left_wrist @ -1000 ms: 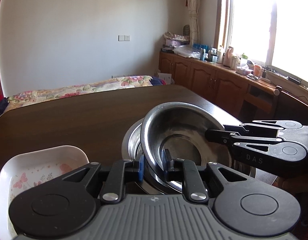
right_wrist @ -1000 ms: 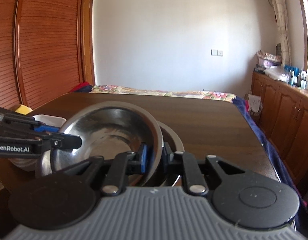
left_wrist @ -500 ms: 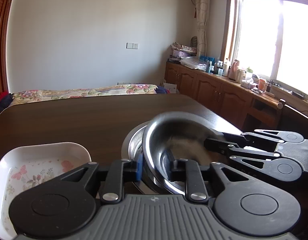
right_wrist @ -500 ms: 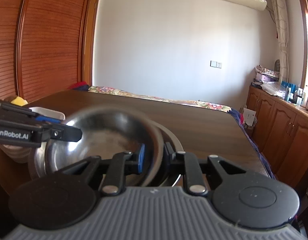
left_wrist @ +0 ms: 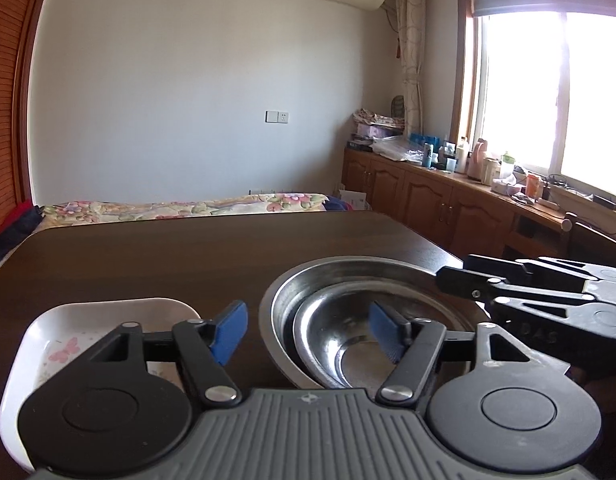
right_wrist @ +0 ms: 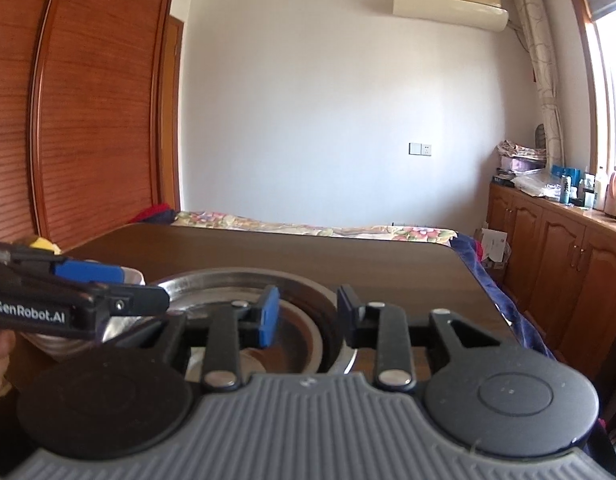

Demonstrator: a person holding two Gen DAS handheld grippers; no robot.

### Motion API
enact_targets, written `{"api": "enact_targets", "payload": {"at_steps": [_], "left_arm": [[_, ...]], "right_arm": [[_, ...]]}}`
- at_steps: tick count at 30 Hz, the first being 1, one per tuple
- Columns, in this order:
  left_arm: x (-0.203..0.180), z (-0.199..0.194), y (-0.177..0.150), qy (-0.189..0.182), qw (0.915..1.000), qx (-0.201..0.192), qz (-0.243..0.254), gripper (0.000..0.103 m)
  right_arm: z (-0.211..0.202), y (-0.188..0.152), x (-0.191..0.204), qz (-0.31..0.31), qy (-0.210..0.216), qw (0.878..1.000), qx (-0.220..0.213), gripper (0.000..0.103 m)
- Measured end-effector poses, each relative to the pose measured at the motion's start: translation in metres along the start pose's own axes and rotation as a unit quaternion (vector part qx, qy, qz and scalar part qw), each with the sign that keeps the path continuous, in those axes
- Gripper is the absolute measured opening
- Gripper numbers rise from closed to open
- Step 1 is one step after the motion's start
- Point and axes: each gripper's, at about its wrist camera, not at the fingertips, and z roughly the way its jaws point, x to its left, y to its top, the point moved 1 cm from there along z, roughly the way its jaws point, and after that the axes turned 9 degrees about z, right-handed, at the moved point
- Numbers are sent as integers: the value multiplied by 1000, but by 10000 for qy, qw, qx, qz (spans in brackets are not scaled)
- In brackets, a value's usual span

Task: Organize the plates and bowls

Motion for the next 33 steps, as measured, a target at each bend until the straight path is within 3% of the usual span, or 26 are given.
{"api": "enact_targets", "payload": {"at_steps": [2,3,11,13,23,27,33], "left_arm": [[-1,2,0,58,10000,-33,4,84],[-1,2,-1,89,9999,-56,15,86],[-3,11,-8,34,10000,63,-30,82],[-3,13,-9,10,9999,107,-29,73],[-1,21,-15,-82,9992,357,-169,51],[-1,21,-18,-60,9991,384,-191,39],[-4,20,-19,-14,9991,385,-194,34]], "right_arm": [[2,-2,-3,60,-55,10000,-15,51],[3,-4,-5,82,-71,9999,-17,54],[15,-20,-13,338,-87,9991,225,59],[17,-22,-14,431,-46,9987,274,59],[16,-25,-11,579,106,9979,285,58],[15,-28,-10,577,91,9980,232,48],[15,-28,-13,663,90,9975,209,39]]}}
